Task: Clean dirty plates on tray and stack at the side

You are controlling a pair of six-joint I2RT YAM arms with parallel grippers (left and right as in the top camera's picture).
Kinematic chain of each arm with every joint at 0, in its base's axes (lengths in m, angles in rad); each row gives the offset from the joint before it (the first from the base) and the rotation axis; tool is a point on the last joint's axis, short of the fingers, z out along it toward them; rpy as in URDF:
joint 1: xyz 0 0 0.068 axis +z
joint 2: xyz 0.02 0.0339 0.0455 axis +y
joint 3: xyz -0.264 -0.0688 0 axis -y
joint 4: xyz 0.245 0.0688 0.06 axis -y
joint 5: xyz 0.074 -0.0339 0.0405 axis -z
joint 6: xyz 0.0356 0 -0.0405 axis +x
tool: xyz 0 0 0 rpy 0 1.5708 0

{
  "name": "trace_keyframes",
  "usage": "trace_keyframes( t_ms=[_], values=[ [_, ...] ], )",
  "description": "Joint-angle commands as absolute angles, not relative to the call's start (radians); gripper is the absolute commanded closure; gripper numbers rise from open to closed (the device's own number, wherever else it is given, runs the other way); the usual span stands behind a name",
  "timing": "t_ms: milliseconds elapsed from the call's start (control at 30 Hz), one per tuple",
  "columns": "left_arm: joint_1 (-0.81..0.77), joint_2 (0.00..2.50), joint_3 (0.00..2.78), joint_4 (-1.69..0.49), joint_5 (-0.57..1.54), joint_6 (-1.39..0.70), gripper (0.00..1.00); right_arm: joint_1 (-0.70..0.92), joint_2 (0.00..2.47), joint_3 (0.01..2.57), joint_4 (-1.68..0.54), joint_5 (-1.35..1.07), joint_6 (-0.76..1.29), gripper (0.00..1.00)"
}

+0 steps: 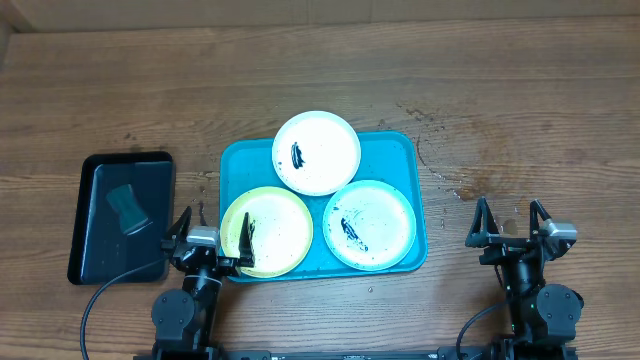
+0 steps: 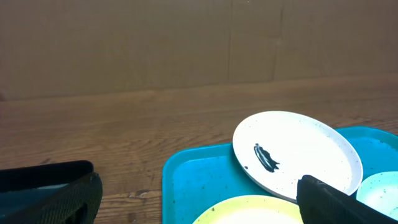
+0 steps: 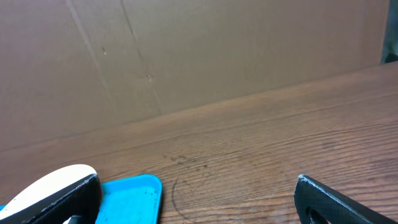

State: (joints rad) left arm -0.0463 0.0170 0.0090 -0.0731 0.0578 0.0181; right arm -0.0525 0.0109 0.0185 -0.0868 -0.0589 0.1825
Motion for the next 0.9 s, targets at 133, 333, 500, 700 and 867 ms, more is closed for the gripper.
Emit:
trace_keyframes(
  t_ms=[133, 333, 500, 700, 867],
  values=[
    [-0.053, 0.011, 0.006, -0.048, 0.335, -0.316, 0.00, -0.059, 0.006, 0.008, -0.081, -0.046, 0.175, 0.00],
    [-0.053, 0.011, 0.006, -0.022, 0.456, -0.736, 0.00, -0.059, 0.006, 0.008, -0.081, -0.046, 0.175, 0.00],
    [-0.053, 0.011, 0.006, 0.237, 0.630, -0.847, 0.00, -0.058, 0.006, 0.008, -0.081, -0.046, 0.175, 0.00],
    [-0.052, 0.012, 0.128, 0.307, 0.602, -0.593, 0.00, -0.058, 0.006, 0.008, -0.081, -0.046, 0.175, 0.00],
    [-0.053, 0.078, 0.396, -0.094, 0.319, -0.312, 0.00, -0.059, 0.006, 0.008, -0.081, -0.046, 0.175, 0.00]
  ],
)
